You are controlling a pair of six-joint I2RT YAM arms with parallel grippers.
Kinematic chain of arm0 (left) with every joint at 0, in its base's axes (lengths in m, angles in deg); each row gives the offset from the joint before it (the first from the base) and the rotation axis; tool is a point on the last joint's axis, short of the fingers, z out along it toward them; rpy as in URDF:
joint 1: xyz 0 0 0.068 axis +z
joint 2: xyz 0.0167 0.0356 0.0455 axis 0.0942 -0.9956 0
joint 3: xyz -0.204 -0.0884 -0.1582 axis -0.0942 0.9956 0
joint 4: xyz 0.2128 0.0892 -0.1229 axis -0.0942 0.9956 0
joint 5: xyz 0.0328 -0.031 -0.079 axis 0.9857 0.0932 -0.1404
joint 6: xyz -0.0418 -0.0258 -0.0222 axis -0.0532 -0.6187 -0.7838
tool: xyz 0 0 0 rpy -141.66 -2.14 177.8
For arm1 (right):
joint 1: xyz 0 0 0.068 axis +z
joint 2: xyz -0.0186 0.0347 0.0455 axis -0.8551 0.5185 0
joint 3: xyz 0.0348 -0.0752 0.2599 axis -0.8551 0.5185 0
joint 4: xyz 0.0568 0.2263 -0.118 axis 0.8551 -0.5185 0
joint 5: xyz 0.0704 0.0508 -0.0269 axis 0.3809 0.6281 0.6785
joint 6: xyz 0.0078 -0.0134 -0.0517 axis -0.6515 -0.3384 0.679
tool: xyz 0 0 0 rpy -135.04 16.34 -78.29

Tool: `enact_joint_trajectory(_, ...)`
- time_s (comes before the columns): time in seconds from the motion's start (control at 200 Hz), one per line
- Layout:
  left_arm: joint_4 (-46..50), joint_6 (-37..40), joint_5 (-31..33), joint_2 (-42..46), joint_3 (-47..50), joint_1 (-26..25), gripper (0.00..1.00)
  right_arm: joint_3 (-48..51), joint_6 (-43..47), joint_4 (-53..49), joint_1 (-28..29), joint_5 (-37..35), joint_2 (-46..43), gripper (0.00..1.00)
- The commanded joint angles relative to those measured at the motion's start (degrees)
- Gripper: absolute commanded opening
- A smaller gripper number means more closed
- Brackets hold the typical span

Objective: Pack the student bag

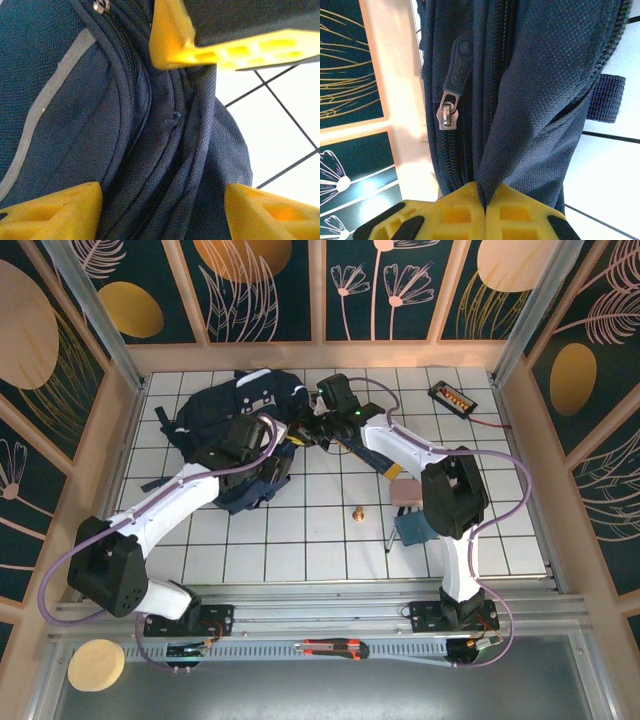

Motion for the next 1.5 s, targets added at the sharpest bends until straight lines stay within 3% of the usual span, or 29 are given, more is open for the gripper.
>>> enact_joint_trajectory(0.0, 1.0, 0.4, 4.2, -1.0, 1.8, 0.3, 0.62, -1.7, 0.0, 3.9, 0.6, 3.4, -5.7, 0.0)
enact_joint_trajectory(0.11, 0.5, 0.0, 9.7, -0.8, 1.4, 0.5, 0.56, -1.4, 0.2, 3.8, 0.6, 3.4, -6.0, 0.0)
enact_joint_trajectory(0.3, 0.9, 0.4, 10.0, -1.2, 1.0, 2.3, 0.52, -0.3, 0.4, 3.8, 0.5, 3.5, -6.6, 0.0)
enact_joint_trajectory(0.38, 0.9, 0.8, 9.0, -1.6, 1.4, 2.6, 0.46, -0.1, 0.4, 3.9, 0.5, 3.9, -6.9, 0.0)
enact_joint_trajectory(0.435, 0.9, 1.0, 8.9, -2.1, 1.5, 2.6, 0.37, 0.1, 0.4, 4.1, 0.7, 4.1, -7.2, 0.0)
enact_joint_trajectory(0.52, 1.3, 1.2, 8.1, -2.7, 1.2, 2.6, 0.01, 1.0, 0.8, 4.5, 0.6, 5.0, -7.6, 0.0)
enact_joint_trajectory(0.54, 1.5, 1.3, 8.0, -2.7, 1.0, 2.6, 0.0, 1.4, 1.0, 4.7, 0.7, 5.4, -7.8, 0.0)
enact_joint_trajectory(0.57, 1.8, 1.5, 7.7, -2.5, 0.7, 2.6, 0.0, 2.4, 1.7, 4.5, 0.5, 5.6, -8.5, 0.11)
enact_joint_trajectory(0.656, 2.4, 3.0, 6.8, -0.7, 0.3, 2.6, 0.0, 5.5, 7.0, 0.3, -0.2, 2.6, -12.1, 0.58)
enact_joint_trajectory(0.721, 3.2, 4.9, 4.6, 1.5, 0.1, 2.6, 0.0, 7.9, 12.0, -3.1, -1.6, -1.2, -15.8, 0.75)
enact_joint_trajectory(0.781, 4.0, 7.2, 1.0, 3.4, 0.2, 2.6, 0.0, 11.2, 17.2, -4.3, -3.7, -4.0, -19.8, 0.82)
enact_joint_trajectory(0.886, 5.0, 11.7, -5.3, 6.9, 1.2, 2.6, 0.0, 19.2, 26.9, 0.3, -7.4, -8.9, -27.2, 0.83)
enact_joint_trajectory(0.951, 4.1, 14.4, -8.8, 10.0, 2.8, 2.7, 0.0, 26.6, 36.1, 9.4, -8.0, -10.0, -32.2, 0.83)
enact_joint_trajectory(1.081, 1.4, 16.8, -11.9, 15.8, 5.0, 2.9, 0.0, 46.7, 52.0, 35.3, -8.8, -2.3, -40.6, 0.87)
enact_joint_trajectory(1.236, 3.2, 16.6, -19.1, 16.4, 3.4, 4.9, 0.0, 46.5, 62.5, 36.1, -10.5, 7.5, -33.5, 0.64)
enact_joint_trajectory(1.496, 3.3, 17.0, -19.6, 17.1, 4.7, 5.0, 0.0, 43.2, 71.0, 40.4, -10.5, 10.0, -21.4, 0.62)
